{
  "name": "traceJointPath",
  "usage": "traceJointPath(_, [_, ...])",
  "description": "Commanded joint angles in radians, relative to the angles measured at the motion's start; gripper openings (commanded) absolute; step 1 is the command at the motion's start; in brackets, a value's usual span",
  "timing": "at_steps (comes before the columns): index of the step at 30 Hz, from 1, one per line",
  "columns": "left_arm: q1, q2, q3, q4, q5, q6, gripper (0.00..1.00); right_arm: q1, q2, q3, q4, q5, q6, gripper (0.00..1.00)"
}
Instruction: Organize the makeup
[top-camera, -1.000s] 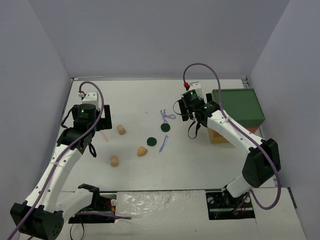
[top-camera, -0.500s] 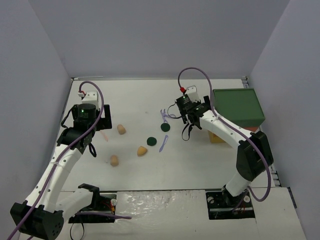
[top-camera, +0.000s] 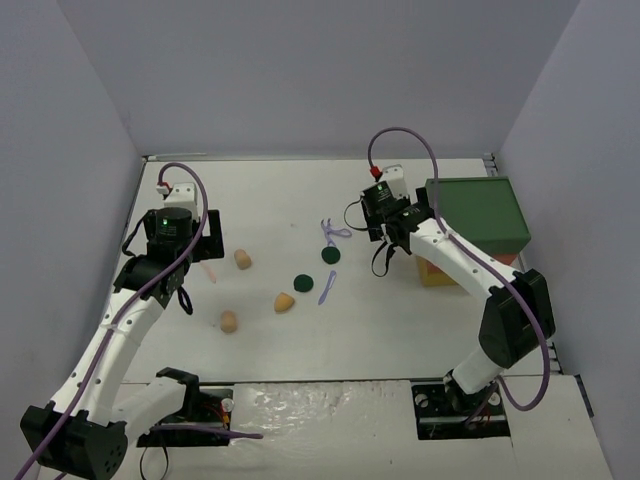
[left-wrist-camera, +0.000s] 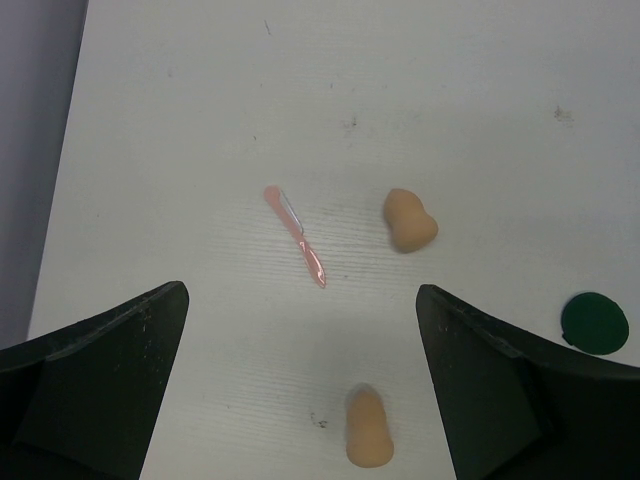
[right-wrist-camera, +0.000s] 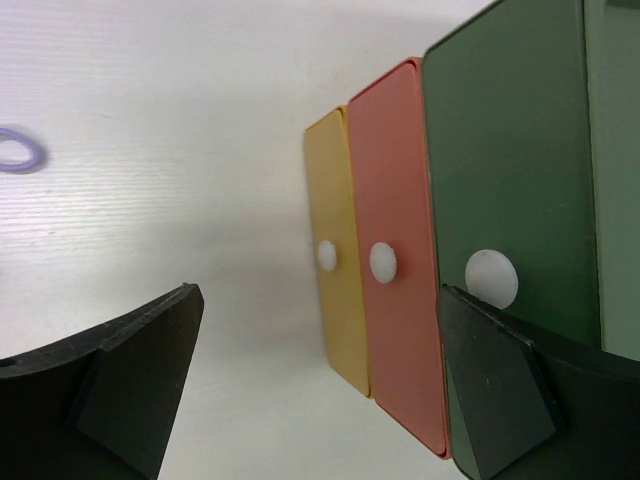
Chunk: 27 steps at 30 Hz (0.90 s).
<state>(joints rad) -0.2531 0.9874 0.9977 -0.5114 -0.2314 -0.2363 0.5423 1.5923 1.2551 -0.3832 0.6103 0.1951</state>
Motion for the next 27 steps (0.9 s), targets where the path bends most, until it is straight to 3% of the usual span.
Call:
traceJointPath(1, [0.005, 0.006, 0.053, 0.063, 0.062, 0.015, 0.97, -0.009, -0.130, 0.097, 0.021, -0.168, -0.007, 0.99])
traceJointPath(6, [0.001, 0.048, 0.076, 0.096, 0.201, 0.011, 0.97, -0.094, -0.262, 0.156, 0.021, -0.312, -0.011, 0.97])
traceJointPath(10, [-0.033, 0.099, 0.117, 0.099, 0.284, 0.002, 0.97, -0.168, -0.314, 0.148, 0.010, -0.333, -0.040, 0.87])
traceJointPath(20, [-0.086, 0.132, 0.143, 0.123, 0.351, -0.025, 0.97, -0.178, -0.278, 0.076, 0.013, -0.310, -0.041, 0.78])
traceJointPath(27, [-0.100, 0.120, 0.137, 0.110, 0.321, 0.002, 0.97, -0.211, -0.244, 0.075, 0.014, -0.339, -0.030, 0.70])
